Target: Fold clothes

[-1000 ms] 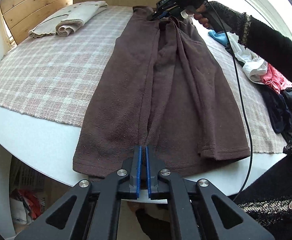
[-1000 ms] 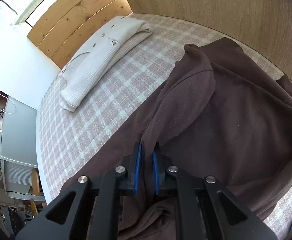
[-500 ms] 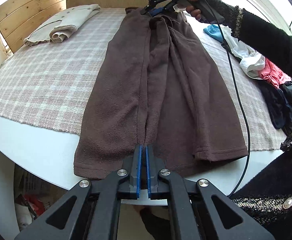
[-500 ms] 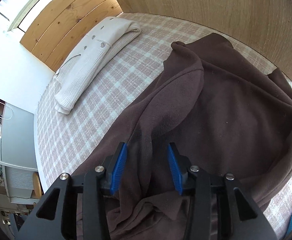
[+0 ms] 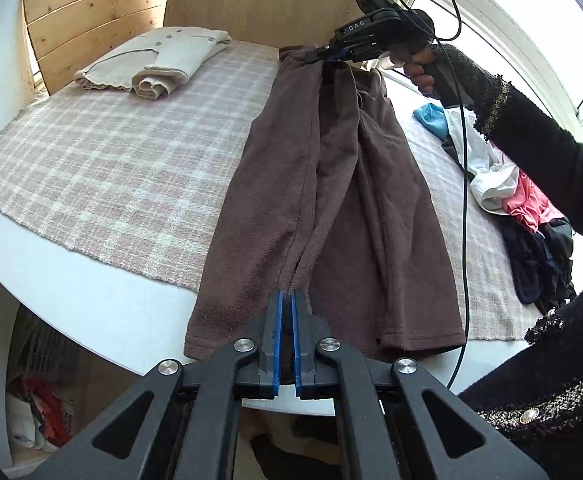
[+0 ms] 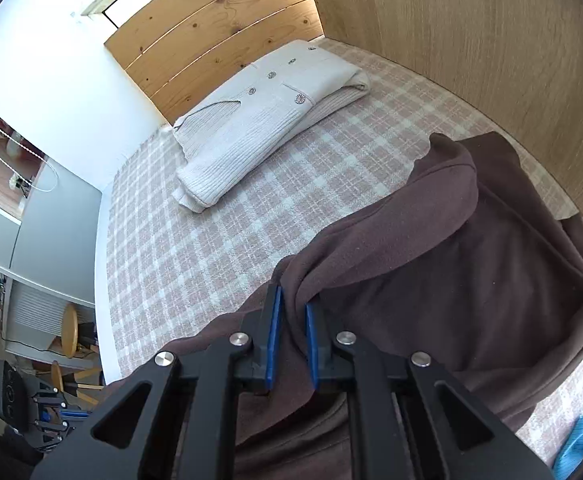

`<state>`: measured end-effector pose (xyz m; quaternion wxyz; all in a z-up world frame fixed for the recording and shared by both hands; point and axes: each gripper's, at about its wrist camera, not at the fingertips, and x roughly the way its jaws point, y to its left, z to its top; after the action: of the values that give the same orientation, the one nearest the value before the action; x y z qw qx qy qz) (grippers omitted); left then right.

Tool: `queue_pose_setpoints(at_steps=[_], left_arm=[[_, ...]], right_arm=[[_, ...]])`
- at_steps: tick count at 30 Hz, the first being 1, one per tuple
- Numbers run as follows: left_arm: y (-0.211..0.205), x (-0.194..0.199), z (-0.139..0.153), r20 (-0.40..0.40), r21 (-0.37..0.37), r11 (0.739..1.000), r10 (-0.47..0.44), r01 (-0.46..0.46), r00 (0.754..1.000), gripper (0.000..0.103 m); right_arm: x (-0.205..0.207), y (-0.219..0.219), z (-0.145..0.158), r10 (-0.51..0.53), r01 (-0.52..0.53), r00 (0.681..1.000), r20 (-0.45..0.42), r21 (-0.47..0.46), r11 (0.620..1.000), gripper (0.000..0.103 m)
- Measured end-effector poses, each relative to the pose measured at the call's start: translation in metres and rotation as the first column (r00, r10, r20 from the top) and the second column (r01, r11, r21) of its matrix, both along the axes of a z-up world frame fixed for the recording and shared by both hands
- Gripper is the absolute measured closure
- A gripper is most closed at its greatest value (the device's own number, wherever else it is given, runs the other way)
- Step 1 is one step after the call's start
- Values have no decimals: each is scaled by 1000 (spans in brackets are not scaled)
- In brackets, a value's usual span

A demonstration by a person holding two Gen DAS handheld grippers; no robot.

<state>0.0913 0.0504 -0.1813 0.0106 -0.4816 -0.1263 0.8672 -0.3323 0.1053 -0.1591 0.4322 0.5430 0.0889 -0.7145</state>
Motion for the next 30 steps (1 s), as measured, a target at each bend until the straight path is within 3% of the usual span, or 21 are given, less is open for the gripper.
queue_pose_setpoints(at_steps=[4,7,9,12,15,19,20,23,25,28,30], left_arm=[[19,-15,-17,0,25,998,-62,62,998,99],[42,-25,-47,86,31,988,-155,153,984,96],[42,-15,-36,76,55,985,-169,165,983,97],[33,1,-12,48,69,986,-157,153,986,90],[11,8,7,24,2,997,-83,83,996,85],[-13,-8,-11,33,-14,999,-46,46,998,85],[-13,-13,-24,75,-13,998,-56,57,996,85],[0,-8,-49,148,-32,992,-113,118,983,85],[2,-3,-42,167,-23,991,-128,134,978,85],[-16,-1,-22,101,11,997,-82,82,992,84],[-31,-2,-21,97,5,999,-40,40,994,76]], right_arm=[[-1,-1,-37,3,8,997,-73,158,987,95],[0,3,-57,10,4,998,-67,193,981,92],[-5,10,-51,-14,19,1000,-24,191,981,90],[1,20,-26,-18,35,996,-91,192,981,89],[13,21,-3,-14,33,989,-146,127,991,89],[35,-2,-7,62,-56,992,-106,60,997,89],[41,-8,-16,77,-69,991,-108,74,995,88],[55,-20,-57,133,-129,991,-7,201,971,87],[66,-18,-56,175,-159,983,-51,222,962,87],[56,-14,-36,114,-109,993,-31,136,985,87],[49,-16,-27,89,-84,995,-36,115,990,79]])
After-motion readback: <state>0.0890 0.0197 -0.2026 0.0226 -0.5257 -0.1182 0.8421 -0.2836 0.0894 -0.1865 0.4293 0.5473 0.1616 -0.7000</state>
